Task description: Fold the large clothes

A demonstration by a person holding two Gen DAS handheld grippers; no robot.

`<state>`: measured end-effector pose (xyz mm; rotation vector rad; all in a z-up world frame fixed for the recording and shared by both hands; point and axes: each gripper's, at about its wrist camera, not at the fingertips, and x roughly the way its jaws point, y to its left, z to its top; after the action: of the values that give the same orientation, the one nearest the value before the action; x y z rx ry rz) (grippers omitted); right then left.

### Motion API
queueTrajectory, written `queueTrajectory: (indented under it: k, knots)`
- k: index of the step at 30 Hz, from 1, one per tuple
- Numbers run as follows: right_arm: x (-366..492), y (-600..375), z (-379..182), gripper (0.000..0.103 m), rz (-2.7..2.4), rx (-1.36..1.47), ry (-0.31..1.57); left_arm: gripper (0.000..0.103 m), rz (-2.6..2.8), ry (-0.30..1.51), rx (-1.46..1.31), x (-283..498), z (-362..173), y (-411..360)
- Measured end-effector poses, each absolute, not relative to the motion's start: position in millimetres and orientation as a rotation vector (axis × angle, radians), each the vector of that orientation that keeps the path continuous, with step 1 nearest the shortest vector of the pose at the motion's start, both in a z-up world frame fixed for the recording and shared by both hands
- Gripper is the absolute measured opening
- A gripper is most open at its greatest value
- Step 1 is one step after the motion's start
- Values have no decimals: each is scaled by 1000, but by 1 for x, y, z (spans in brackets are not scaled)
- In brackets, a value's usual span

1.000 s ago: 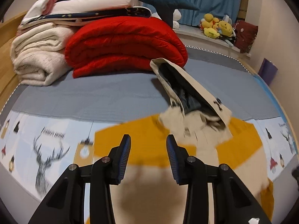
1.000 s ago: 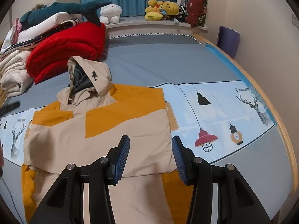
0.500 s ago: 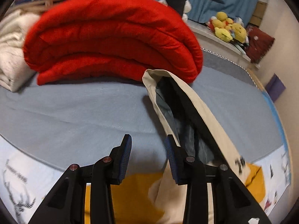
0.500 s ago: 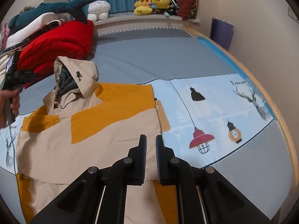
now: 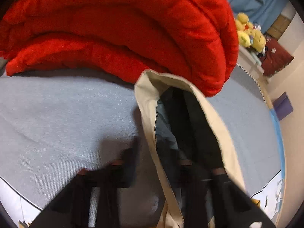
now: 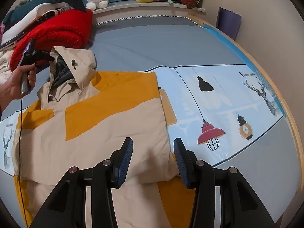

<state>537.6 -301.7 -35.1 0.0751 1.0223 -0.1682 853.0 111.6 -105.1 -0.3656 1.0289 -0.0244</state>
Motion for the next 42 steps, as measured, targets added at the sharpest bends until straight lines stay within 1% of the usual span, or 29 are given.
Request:
queueTrajectory:
  k: [1, 3, 6, 9, 10, 14, 16, 18, 21, 23, 26, 31, 36, 42]
  knots:
    - [538, -303, -35, 46, -168, 86, 1024, 1, -15, 1041, -346, 854, -106, 109]
    - [538, -304, -32, 46, -160, 102, 1023, 0, -14, 1007, -293, 846, -93, 104]
    - [535, -305, -24, 46, -147, 97, 1004, 0, -67, 918, -197, 816, -54, 86]
    - [533, -310, -13, 46, -140, 130, 970, 0, -164, 806, -23, 749, -5, 51]
    - [531, -311, -9, 46, -134, 144, 959, 0, -211, 763, 41, 716, 11, 37]
    - [525, -310, 8, 46, -96, 193, 909, 0, -335, 622, 268, 579, 42, -8]
    - [521, -309, 18, 46, -72, 220, 876, 1, -386, 602, 368, 496, 35, -25]
    - [515, -308, 29, 46, -40, 267, 836, 11, -393, 658, 390, 439, 13, -29]
    - [506, -304, 39, 53, 14, 329, 792, 11, -373, 829, 321, 378, -24, -17]
    - [501, -296, 41, 56, 55, 345, 787, 11, -347, 902, 249, 348, -38, 0]
    - [497, -285, 36, 56, 117, 365, 807, 11, -272, 973, 138, 331, -40, 17]
    - [506, -262, 9, 56, 191, 430, 897, 11, -224, 1004, -121, 363, -32, 45]
    - [520, -228, -22, 56, 313, 490, 978, 13, -202, 1055, -168, 398, -51, 57]
    - [539, -193, -53, 56, 405, 546, 1045, 14, -193, 1120, -239, 415, -74, 73]
